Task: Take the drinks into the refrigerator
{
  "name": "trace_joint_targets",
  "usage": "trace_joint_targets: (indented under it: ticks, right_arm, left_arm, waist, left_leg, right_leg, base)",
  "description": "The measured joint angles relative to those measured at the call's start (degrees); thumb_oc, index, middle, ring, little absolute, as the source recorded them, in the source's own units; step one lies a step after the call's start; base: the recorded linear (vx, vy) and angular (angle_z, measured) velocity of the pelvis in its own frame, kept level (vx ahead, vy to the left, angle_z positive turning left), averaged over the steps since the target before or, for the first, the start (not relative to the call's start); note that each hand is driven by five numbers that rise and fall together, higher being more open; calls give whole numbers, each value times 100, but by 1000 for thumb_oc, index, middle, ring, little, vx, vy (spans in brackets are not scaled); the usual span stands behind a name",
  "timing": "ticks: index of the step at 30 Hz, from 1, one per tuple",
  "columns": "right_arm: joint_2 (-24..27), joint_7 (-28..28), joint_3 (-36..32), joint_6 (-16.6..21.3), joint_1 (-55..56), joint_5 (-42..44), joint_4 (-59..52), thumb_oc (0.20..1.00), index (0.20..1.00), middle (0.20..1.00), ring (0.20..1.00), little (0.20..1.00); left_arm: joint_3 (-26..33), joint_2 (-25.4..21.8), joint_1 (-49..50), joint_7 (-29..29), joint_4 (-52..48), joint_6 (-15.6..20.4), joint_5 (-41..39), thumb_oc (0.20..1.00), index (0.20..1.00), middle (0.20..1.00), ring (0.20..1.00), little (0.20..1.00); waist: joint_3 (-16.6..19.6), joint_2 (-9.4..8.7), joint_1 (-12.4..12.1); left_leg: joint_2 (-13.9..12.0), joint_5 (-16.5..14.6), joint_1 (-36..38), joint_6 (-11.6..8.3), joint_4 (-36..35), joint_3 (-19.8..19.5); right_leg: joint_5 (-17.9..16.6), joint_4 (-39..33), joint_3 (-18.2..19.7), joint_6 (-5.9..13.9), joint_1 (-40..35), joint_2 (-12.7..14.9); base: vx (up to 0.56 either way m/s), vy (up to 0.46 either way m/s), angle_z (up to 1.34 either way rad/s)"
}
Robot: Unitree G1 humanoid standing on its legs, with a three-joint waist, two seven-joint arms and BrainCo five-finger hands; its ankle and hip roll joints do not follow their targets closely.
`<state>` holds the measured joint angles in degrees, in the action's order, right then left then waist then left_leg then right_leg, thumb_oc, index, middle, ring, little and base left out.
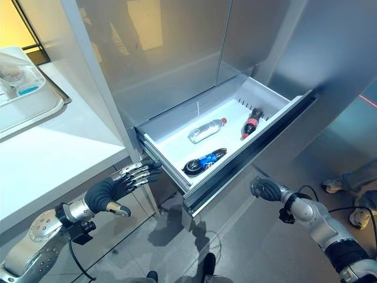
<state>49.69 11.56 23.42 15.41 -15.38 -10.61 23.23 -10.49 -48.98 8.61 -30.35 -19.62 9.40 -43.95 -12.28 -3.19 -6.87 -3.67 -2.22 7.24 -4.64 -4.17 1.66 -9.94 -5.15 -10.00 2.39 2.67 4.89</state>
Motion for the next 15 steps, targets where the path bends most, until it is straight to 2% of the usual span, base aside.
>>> trace_joint_targets:
  ticks: [6, 10, 15]
  right_arm:
    - [100, 41, 226, -202, -354, -93, 428, 200, 200, 200, 200, 200]
    - [444, 52, 593, -227, -822, -160, 550, 200, 200, 200, 200, 200]
    - [590, 46, 783, -226, -1444, -241, 685, 200, 200, 200, 200, 200]
  left_arm:
    - [-89, -88, -10, 73, 2, 5, -4, 1000, 1000, 1000, 1000, 1000]
    - [-154, -114, -153, 89, 2, 7, -6, 1000, 1000, 1000, 1000, 1000]
    - [-200, -102, -203, 127, 1, 10, -9, 1000, 1000, 1000, 1000, 1000]
  waist:
    - [-170, 262, -45]
    - [-312, 513, -35]
    - [-473, 774, -74]
  left_leg:
    - [-14, 56, -408, -31, 117, -419]
    - [-46, 112, -679, -92, 203, -831]
    - [-92, 180, -827, -172, 276, -1312]
  right_leg:
    - [46, 10, -355, -13, 130, 54]
    - [122, 52, -780, -61, 150, 68]
    - [451, 518, -1211, -94, 217, 109]
  base:
    - [8, -44, 35]
    - [-1, -64, 45]
    - [-8, -63, 51]
